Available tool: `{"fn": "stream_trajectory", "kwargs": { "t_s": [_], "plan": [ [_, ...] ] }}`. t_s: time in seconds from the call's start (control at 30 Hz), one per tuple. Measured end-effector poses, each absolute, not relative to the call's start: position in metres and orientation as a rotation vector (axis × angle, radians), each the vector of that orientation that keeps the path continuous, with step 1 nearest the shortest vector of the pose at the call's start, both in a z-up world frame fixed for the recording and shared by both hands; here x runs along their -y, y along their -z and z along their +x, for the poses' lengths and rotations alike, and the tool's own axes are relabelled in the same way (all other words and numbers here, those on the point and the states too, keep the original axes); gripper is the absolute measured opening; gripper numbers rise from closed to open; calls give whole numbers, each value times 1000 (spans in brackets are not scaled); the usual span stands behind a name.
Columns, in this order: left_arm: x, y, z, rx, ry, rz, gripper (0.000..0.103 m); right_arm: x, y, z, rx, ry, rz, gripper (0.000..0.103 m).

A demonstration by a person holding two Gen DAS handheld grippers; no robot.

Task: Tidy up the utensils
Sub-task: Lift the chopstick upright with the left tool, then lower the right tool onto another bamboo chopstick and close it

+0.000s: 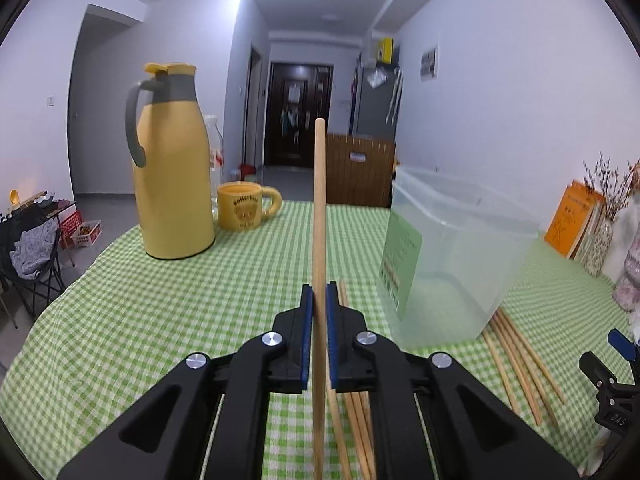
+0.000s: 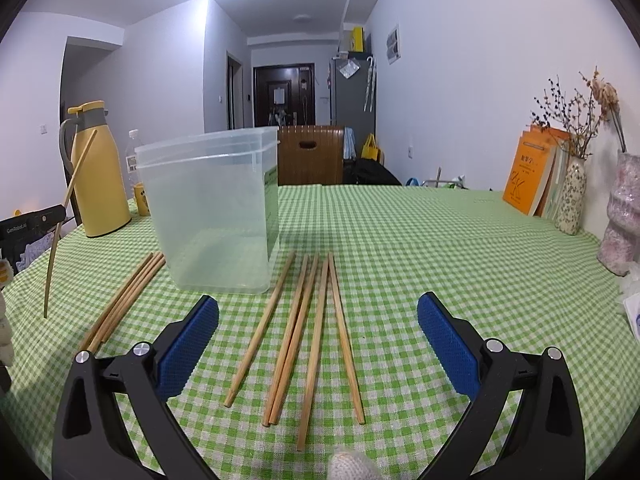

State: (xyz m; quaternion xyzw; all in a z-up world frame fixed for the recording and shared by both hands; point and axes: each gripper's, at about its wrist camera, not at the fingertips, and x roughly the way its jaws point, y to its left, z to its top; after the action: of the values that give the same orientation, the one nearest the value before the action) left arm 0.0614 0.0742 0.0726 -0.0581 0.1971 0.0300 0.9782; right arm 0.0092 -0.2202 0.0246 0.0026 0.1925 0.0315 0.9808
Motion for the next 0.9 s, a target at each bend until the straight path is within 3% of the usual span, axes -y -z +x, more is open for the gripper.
{"fn": "stream_trajectory", "kwargs": {
  "t_s": [0.5, 0.9],
  "plan": [
    [-80, -51, 51, -291, -59, -118, 4, 237, -53, 15, -337, 4, 4, 96],
    [-83, -53, 43, -264, -48, -130, 4, 249, -32, 110, -778, -107, -97, 96]
  ]
}}
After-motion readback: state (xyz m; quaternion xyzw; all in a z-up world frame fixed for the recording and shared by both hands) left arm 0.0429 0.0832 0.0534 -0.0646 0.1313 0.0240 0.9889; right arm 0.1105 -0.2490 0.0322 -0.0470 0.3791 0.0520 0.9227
